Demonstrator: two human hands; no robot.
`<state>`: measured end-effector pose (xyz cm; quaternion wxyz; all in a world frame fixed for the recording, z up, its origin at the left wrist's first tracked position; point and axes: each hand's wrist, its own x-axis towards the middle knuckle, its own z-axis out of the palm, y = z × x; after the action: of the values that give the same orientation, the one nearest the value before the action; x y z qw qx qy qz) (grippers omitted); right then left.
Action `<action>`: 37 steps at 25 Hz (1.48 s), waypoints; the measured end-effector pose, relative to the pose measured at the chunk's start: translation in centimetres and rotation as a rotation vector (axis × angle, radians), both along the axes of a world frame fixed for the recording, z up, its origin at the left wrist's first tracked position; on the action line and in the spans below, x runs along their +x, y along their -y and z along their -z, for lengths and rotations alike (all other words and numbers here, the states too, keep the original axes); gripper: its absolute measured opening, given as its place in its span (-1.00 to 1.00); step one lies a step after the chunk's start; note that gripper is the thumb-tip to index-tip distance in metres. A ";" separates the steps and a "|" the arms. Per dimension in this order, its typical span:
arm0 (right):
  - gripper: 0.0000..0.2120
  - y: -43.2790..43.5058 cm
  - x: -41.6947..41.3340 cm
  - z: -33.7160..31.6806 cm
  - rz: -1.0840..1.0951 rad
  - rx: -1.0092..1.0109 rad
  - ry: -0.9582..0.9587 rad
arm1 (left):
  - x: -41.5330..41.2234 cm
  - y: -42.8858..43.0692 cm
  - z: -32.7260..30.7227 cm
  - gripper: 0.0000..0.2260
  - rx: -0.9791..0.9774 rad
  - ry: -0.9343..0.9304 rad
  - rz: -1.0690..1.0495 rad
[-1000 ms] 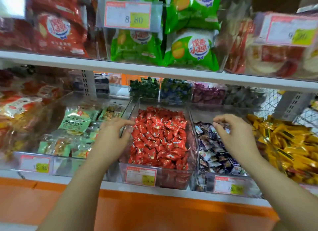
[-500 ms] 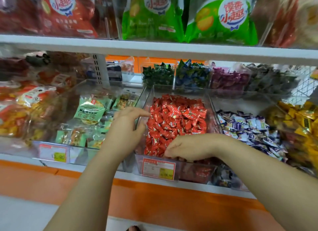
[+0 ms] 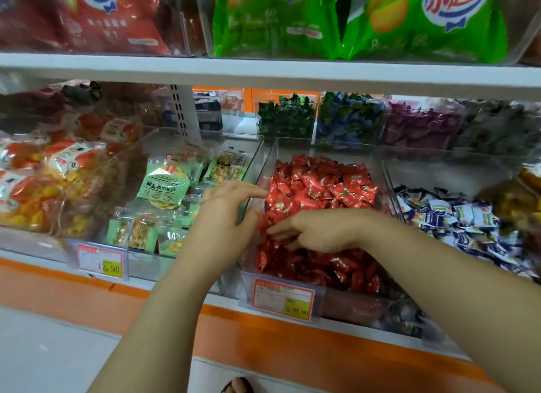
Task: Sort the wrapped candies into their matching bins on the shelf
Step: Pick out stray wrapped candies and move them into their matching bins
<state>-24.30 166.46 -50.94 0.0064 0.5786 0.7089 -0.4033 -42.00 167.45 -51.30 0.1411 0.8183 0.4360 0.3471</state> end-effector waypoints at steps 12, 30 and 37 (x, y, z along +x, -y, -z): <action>-0.62 0.8 2.7 -3.1 0.118 0.021 -0.234 | 0.1 -0.1 -0.1 -0.77 -0.028 -0.013 -0.039; -0.56 1.4 -2.1 -0.4 0.267 -0.268 -0.333 | -0.5 0.2 -0.1 -0.76 -0.059 0.033 0.028; -0.62 0.5 -0.3 -1.4 0.305 -0.072 -0.298 | -0.5 0.2 -0.1 -0.75 -0.085 0.047 0.028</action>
<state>-24.58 165.93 -49.51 -0.1387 0.6126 0.5914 -0.5057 -42.48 167.24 -51.15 0.1909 0.8093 0.4353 0.3452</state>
